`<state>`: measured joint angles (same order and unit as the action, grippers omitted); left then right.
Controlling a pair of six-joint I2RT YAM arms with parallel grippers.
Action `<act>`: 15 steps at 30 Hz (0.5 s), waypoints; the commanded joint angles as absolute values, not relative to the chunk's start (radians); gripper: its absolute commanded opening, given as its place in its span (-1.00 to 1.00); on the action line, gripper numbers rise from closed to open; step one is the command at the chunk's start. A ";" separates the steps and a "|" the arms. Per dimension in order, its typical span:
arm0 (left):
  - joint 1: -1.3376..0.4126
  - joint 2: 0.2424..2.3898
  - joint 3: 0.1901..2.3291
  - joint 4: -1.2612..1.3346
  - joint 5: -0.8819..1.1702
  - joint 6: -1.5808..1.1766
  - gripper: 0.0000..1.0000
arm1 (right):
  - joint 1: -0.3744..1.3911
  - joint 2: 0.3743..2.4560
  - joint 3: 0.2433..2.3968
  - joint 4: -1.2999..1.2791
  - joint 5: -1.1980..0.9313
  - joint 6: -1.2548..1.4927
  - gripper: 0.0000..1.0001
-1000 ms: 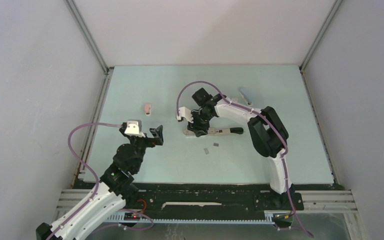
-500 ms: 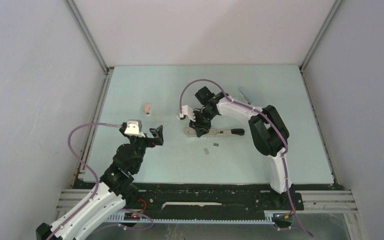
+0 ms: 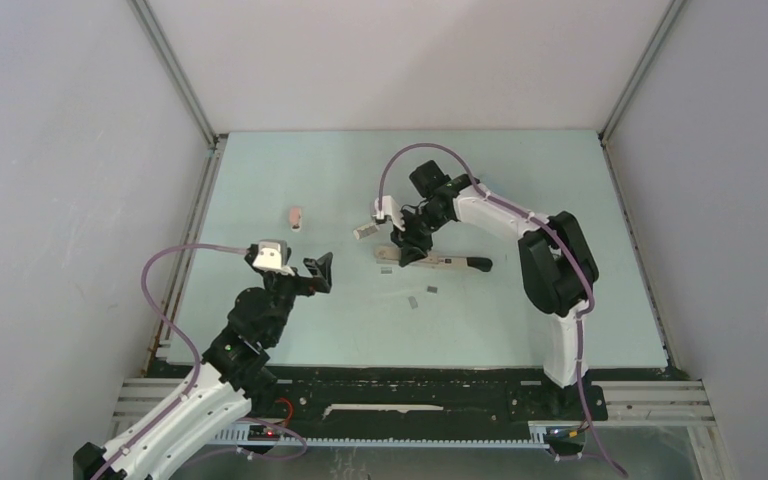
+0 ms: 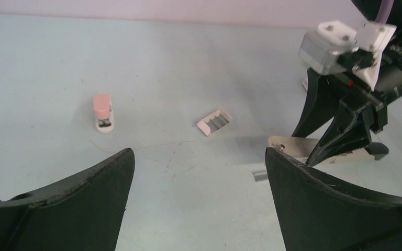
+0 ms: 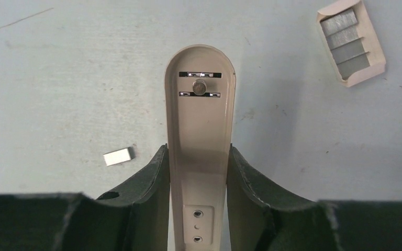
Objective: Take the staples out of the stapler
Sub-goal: Pick up the stapler from the center of the board.
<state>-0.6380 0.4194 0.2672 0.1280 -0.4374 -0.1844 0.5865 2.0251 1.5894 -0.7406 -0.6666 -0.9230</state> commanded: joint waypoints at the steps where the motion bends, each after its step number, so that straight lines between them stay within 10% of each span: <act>1: -0.632 0.468 0.222 0.255 -0.309 -0.210 1.00 | 0.550 1.910 1.569 -0.778 -0.815 -0.981 -0.93; 15: -0.632 0.669 0.168 0.595 0.023 -0.267 1.00 | 0.453 1.838 1.516 -0.878 -0.982 -1.071 -1.00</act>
